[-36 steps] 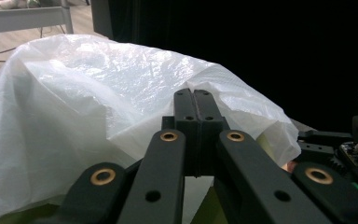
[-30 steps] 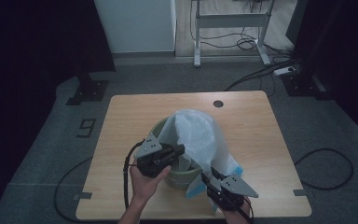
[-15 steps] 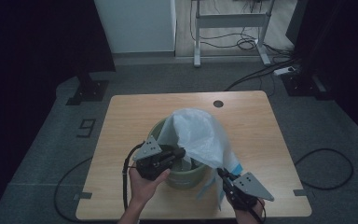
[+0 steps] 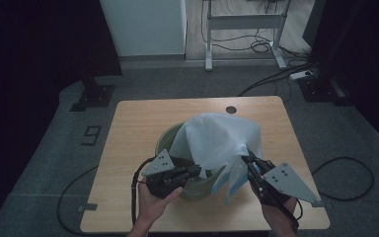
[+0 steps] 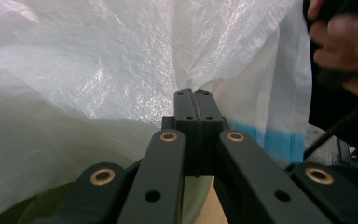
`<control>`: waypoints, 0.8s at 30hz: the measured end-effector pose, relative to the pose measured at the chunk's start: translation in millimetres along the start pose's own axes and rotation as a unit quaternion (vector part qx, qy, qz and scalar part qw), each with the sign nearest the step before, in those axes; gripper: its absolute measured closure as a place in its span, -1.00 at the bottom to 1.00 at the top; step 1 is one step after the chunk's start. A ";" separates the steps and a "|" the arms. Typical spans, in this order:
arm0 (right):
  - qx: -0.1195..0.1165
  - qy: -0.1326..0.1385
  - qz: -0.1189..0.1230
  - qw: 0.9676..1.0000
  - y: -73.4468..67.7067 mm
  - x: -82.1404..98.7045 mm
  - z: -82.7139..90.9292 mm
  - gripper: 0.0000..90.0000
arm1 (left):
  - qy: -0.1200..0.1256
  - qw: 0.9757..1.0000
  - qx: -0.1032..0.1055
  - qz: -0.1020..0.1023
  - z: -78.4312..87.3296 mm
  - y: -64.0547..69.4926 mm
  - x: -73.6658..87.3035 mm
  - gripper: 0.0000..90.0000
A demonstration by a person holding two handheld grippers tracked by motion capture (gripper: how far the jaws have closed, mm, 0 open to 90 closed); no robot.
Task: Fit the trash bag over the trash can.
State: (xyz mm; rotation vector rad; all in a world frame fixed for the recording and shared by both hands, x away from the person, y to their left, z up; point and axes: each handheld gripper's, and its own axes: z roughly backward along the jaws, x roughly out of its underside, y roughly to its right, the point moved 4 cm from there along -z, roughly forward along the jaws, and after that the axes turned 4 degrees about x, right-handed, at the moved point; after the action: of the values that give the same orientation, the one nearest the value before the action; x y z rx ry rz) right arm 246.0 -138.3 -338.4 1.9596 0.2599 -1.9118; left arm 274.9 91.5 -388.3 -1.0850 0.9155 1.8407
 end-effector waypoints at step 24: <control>-0.091 -0.045 0.018 0.995 -19.6 12.5 -32.6 0.98 | 0.017 0.997 -0.034 -0.059 3.3 8.4 -36.2 0.34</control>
State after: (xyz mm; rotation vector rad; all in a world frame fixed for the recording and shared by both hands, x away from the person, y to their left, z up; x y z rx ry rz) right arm 268.9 -109.2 -353.8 1.7440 0.3578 -1.8764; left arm 277.8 81.1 -352.5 -1.1914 0.7955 1.7712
